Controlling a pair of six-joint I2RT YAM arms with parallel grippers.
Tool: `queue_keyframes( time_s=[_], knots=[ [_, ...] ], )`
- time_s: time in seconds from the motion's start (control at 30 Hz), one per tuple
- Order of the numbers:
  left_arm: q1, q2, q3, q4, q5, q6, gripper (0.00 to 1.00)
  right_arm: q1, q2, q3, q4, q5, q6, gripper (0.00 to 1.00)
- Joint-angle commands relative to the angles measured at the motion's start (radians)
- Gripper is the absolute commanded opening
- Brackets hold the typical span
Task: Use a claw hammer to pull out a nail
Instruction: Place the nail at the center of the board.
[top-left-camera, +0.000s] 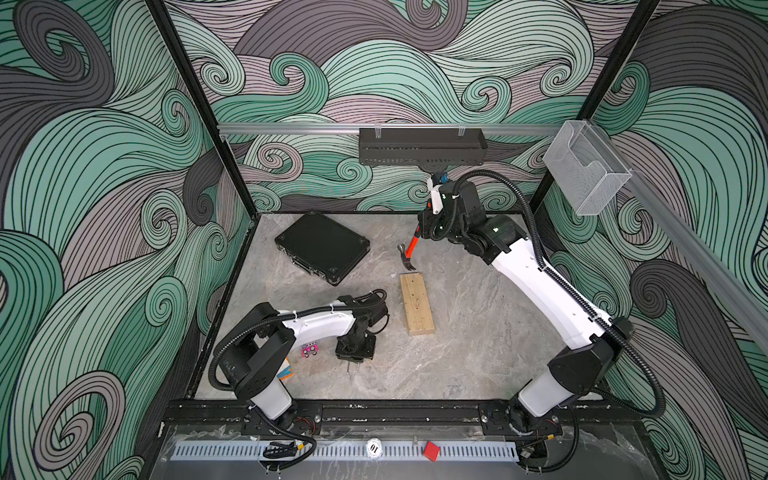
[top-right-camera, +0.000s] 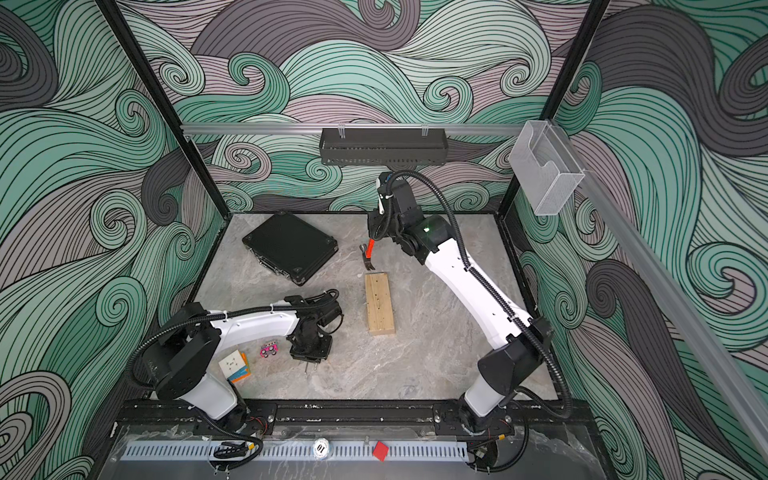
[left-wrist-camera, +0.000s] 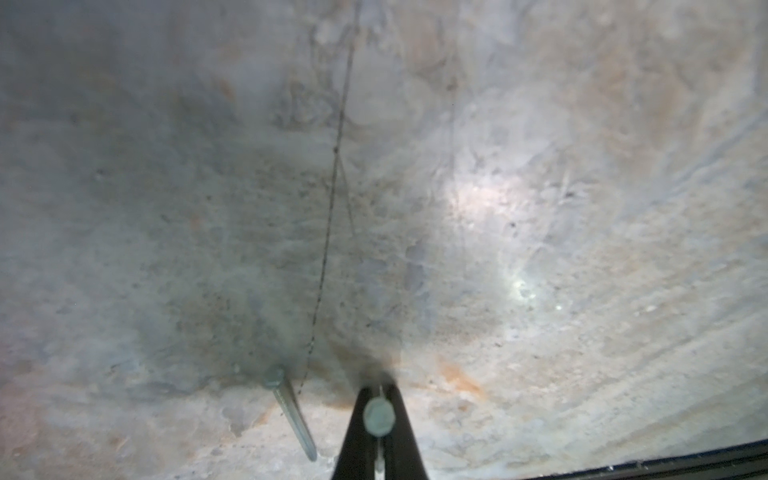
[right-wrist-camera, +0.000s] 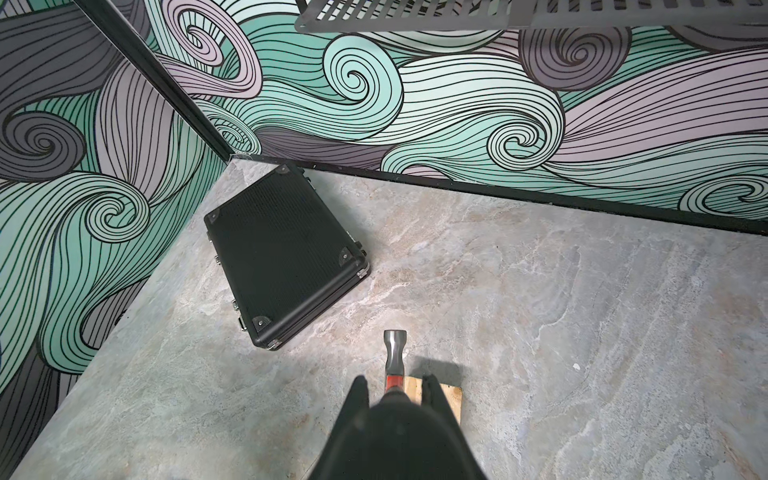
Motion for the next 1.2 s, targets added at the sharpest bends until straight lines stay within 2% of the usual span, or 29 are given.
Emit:
queue_keyframes(
  time_s=[0.0, 1.17],
  knots=[
    [-0.006, 0.019, 0.022, -0.030, 0.005, 0.007, 0.00, -0.009, -0.031, 0.005, 0.094, 0.008, 0.010, 0.00],
    [-0.005, 0.057, 0.071, -0.067, 0.003, 0.042, 0.04, -0.034, -0.063, -0.037, 0.116, 0.017, 0.018, 0.00]
  ],
)
